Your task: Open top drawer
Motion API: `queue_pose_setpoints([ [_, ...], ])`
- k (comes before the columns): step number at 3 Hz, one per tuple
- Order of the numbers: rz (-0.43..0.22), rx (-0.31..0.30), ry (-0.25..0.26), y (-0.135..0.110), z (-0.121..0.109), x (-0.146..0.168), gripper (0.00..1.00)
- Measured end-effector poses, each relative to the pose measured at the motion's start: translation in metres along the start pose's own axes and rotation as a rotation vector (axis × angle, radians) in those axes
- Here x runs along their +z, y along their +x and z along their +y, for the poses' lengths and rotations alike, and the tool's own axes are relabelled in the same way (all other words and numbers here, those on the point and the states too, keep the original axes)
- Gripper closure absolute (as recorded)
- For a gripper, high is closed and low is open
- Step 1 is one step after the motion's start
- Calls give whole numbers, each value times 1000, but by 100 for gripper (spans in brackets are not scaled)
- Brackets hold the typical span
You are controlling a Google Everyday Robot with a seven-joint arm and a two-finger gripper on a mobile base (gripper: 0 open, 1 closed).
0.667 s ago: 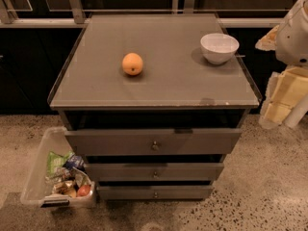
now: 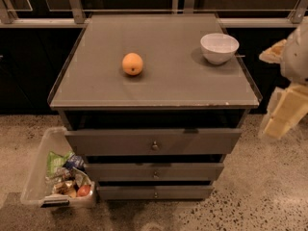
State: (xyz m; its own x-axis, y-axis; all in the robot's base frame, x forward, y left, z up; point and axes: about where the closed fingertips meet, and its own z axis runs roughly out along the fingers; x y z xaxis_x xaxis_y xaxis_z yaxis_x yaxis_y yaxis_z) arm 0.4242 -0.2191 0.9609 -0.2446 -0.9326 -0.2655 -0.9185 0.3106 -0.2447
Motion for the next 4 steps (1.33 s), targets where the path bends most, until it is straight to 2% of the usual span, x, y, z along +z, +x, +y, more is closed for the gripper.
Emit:
queue_pose_setpoints([
  [1,-122,141,-16,24,39,34,0],
  [2,-249,307,-47,46,79,81,0],
  [3,-336,387,-142,54,109,151,0],
  [4,-340,394,-154,55,112,157,0],
])
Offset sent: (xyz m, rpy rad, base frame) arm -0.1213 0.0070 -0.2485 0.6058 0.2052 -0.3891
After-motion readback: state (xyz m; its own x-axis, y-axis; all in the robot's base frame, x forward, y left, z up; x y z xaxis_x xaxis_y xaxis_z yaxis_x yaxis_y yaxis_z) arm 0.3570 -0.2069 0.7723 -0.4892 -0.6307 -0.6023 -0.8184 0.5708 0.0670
